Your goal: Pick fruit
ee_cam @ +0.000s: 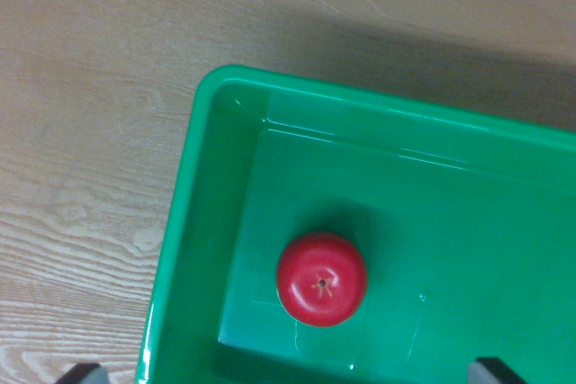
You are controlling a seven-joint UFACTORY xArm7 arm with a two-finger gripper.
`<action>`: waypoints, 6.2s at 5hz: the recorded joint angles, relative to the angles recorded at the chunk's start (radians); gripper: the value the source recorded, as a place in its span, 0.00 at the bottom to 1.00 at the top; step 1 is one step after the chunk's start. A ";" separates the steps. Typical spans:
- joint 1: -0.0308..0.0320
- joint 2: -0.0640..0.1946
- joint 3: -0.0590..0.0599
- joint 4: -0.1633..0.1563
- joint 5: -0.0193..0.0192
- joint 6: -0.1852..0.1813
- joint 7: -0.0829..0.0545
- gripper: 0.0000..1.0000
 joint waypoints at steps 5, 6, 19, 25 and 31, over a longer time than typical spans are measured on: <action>0.0018 0.014 -0.001 -0.027 -0.0049 -0.034 -0.003 0.00; 0.0032 0.025 -0.002 -0.048 -0.0088 -0.061 -0.005 0.00; 0.0160 0.127 -0.008 -0.240 -0.0440 -0.304 -0.023 0.00; 0.0234 0.185 -0.011 -0.351 -0.0641 -0.444 -0.034 0.00; 0.0300 0.238 -0.015 -0.450 -0.0823 -0.570 -0.044 0.00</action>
